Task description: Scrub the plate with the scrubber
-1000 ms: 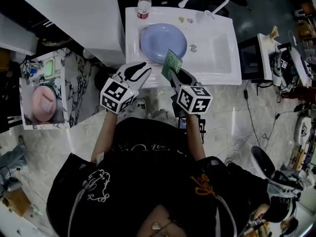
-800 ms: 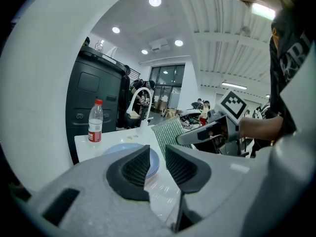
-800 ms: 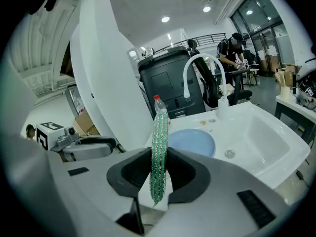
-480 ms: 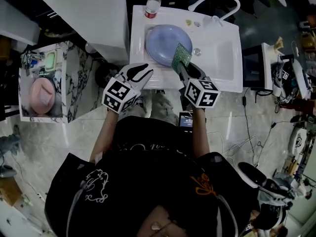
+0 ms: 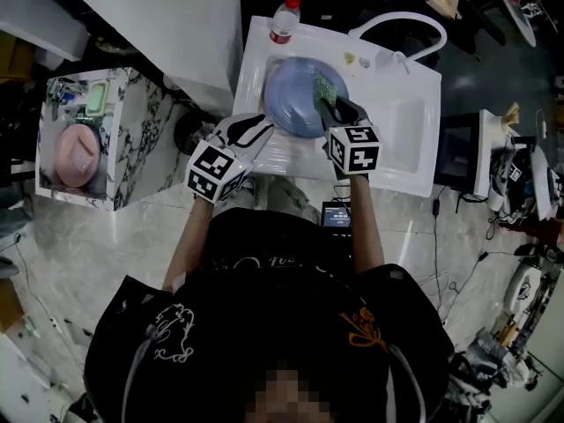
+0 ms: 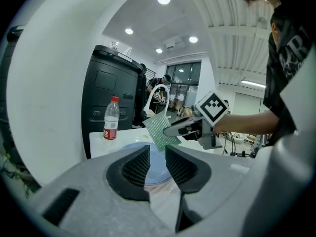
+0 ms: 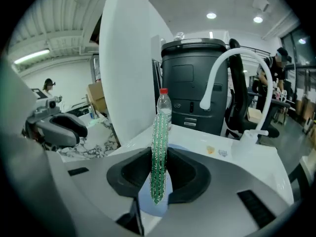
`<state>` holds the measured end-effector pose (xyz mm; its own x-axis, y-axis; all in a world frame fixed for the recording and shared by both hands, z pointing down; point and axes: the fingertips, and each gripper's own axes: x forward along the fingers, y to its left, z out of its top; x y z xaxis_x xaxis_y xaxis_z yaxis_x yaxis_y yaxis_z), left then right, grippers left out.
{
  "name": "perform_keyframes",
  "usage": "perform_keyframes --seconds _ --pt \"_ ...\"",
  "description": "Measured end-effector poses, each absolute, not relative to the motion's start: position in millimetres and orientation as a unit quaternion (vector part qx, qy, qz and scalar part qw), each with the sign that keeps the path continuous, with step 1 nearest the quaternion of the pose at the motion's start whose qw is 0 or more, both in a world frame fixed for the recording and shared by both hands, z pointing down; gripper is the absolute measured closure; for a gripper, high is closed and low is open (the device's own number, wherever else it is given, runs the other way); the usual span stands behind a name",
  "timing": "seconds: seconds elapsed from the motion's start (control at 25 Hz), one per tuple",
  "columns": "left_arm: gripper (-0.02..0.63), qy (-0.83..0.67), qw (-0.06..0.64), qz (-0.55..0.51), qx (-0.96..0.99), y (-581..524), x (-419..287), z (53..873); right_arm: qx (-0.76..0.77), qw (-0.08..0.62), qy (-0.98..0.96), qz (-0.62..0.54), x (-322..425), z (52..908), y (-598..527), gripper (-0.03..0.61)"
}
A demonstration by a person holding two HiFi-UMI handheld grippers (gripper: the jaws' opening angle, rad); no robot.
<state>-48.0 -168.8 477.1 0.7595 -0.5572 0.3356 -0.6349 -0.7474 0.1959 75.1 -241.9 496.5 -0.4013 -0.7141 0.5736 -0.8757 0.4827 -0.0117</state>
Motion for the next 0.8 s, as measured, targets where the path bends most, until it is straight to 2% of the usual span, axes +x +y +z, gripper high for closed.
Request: perform_keyframes --seconds 0.28,0.8 --pt "0.512 -0.330 0.149 0.154 0.919 -185 -19 490 0.423 0.276 -0.849 0.158 58 540 -282 0.485" --pt "0.512 -0.346 0.174 0.192 0.902 -214 -13 516 0.351 0.237 -0.891 0.163 3 589 -326 0.484"
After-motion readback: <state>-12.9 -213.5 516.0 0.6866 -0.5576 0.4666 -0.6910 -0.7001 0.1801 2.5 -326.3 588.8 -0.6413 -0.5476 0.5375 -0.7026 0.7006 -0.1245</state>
